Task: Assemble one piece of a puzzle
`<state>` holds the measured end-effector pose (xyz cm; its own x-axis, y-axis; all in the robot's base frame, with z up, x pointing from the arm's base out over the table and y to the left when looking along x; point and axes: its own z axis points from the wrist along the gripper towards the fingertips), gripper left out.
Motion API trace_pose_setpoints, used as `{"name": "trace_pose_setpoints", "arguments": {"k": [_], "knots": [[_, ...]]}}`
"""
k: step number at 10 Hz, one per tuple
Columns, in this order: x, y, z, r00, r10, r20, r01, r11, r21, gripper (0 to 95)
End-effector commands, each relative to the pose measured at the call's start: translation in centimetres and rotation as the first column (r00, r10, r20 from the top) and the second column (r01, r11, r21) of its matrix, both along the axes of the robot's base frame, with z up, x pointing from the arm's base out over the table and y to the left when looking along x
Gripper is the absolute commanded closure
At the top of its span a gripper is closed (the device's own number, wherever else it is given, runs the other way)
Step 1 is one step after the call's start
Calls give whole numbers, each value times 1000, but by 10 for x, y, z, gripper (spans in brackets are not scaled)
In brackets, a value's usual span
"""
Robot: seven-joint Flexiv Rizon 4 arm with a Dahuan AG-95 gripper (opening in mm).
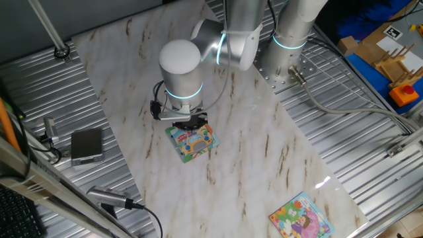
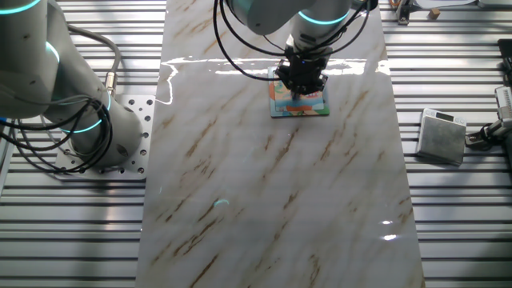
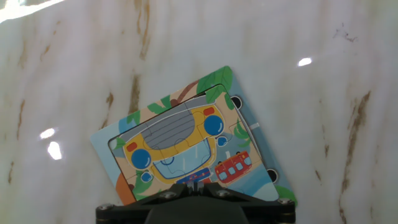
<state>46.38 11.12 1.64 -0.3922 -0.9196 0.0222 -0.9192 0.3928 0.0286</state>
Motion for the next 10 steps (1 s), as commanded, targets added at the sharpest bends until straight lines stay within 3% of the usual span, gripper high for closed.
{"name": "trace_pose_setpoints", "arguments": {"k": [1,5,10], "knots": [[2,0,4,1000,0,-7,0,1000,1,950],[20,-19,16,1000,20,-10,-20,1000,2,950],[30,-49,12,999,36,-7,-36,999,4,950]]}}
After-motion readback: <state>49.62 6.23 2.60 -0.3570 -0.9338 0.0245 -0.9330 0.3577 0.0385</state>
